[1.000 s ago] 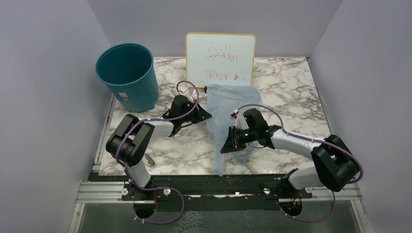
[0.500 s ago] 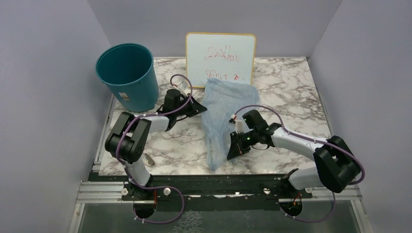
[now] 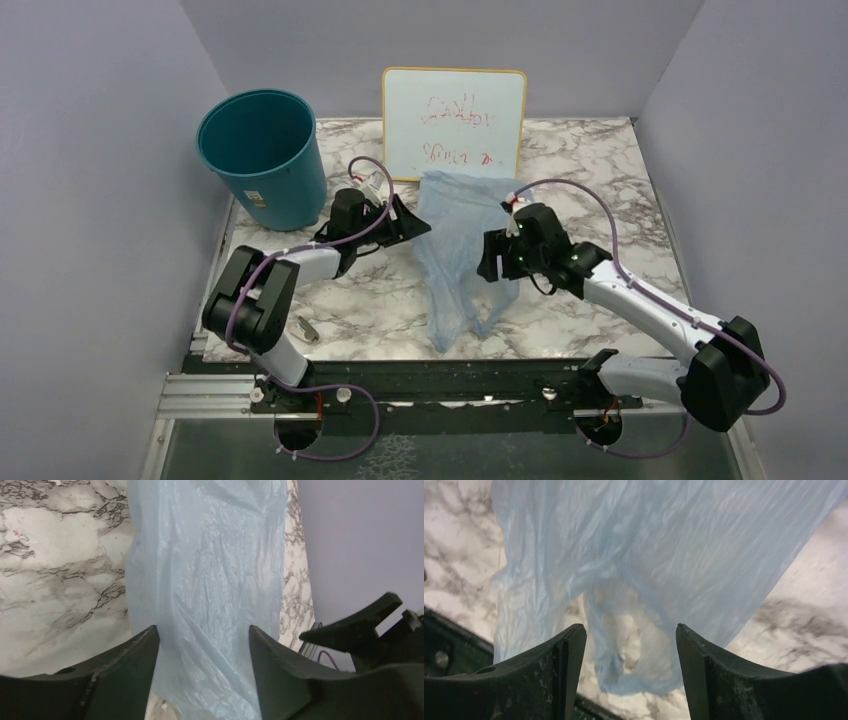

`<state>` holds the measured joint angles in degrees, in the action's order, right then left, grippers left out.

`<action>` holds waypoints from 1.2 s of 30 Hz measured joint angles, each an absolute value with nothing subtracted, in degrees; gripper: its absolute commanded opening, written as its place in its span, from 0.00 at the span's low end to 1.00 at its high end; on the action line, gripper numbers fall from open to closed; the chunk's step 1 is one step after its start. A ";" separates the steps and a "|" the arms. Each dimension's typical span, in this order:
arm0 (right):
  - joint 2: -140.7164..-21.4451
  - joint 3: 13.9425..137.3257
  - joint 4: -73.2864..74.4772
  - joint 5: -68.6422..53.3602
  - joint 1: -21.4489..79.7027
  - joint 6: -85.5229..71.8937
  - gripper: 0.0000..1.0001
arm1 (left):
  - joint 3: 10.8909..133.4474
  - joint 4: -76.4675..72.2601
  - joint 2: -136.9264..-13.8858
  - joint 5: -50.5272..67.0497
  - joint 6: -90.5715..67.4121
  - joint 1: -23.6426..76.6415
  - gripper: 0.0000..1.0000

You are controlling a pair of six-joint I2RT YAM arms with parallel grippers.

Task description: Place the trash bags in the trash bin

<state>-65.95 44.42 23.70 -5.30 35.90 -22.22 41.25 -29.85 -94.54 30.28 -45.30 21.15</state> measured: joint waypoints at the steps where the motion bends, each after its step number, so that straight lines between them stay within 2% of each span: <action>1: -66.83 45.34 23.66 -3.49 35.92 -21.76 0.72 | 40.80 -29.67 -93.69 30.22 -45.17 21.04 0.70; 6: -76.38 57.08 23.64 3.38 35.94 -20.18 0.72 | 36.77 -27.05 -87.00 29.41 -43.81 20.78 0.73; 11: -83.50 64.40 23.44 4.16 35.94 -19.86 0.72 | 32.77 -23.18 -81.71 28.95 -42.52 20.73 0.73; 18: -88.73 65.89 22.59 -3.75 35.94 -19.86 0.72 | 27.14 -19.09 -74.43 29.06 -42.37 21.91 0.71; 28: -100.77 74.94 22.37 -15.86 35.94 -19.90 0.71 | 23.51 -15.68 -66.32 28.64 -44.77 29.69 0.71; 36: -108.68 79.94 22.70 -19.92 35.94 -21.15 0.66 | 20.01 -14.11 -63.59 25.78 -48.16 33.58 0.68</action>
